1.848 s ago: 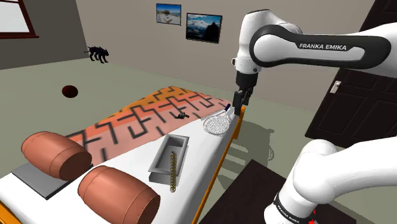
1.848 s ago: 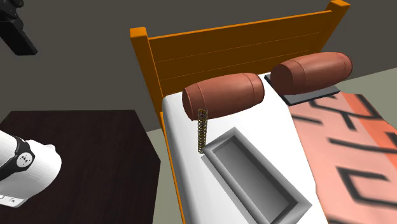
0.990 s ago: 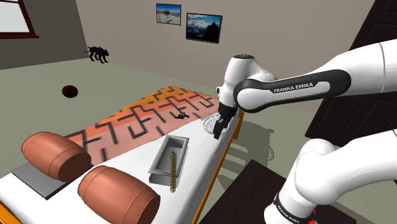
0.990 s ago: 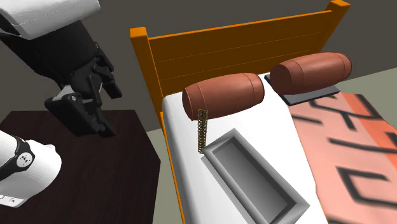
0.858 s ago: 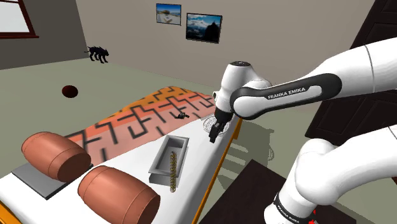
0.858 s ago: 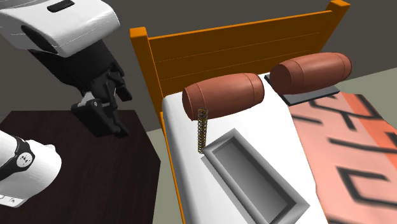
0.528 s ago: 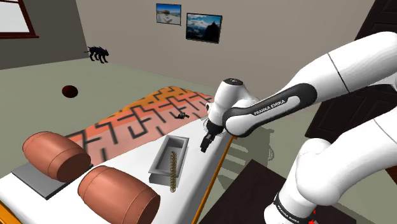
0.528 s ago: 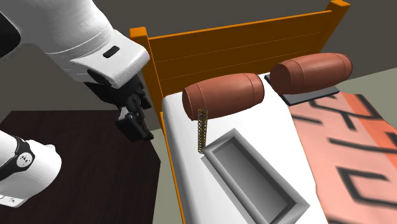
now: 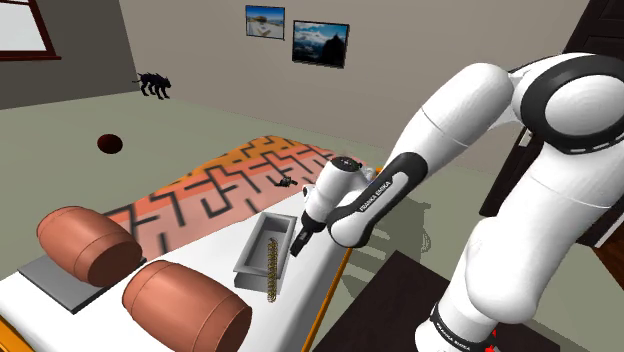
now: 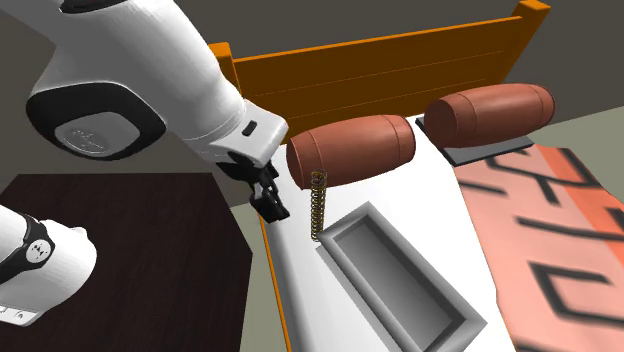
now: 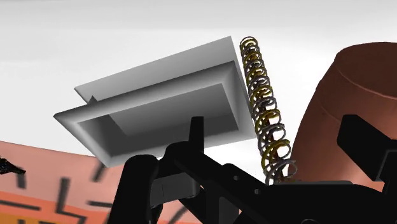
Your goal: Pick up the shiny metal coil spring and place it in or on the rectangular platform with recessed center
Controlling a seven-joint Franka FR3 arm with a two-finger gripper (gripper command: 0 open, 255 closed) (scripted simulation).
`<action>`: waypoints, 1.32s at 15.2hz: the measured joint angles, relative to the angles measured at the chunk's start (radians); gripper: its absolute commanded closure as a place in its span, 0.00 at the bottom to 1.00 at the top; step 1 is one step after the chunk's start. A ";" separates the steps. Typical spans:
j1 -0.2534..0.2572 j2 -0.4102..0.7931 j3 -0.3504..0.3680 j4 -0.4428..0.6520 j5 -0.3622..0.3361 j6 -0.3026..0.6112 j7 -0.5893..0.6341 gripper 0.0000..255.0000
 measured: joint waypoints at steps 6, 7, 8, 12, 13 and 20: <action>0.121 0.294 -0.109 0.110 -0.161 0.269 0.144 0.00; 0.138 0.325 -0.120 0.130 -0.158 0.289 0.146 0.00; 0.156 0.346 -0.132 0.139 -0.154 0.304 0.146 0.00; 0.171 0.433 -0.144 0.183 -0.148 0.352 0.145 0.00; 0.177 0.453 -0.148 0.192 -0.144 0.363 0.145 0.00; 0.174 0.501 -0.147 0.220 -0.144 0.383 0.144 0.00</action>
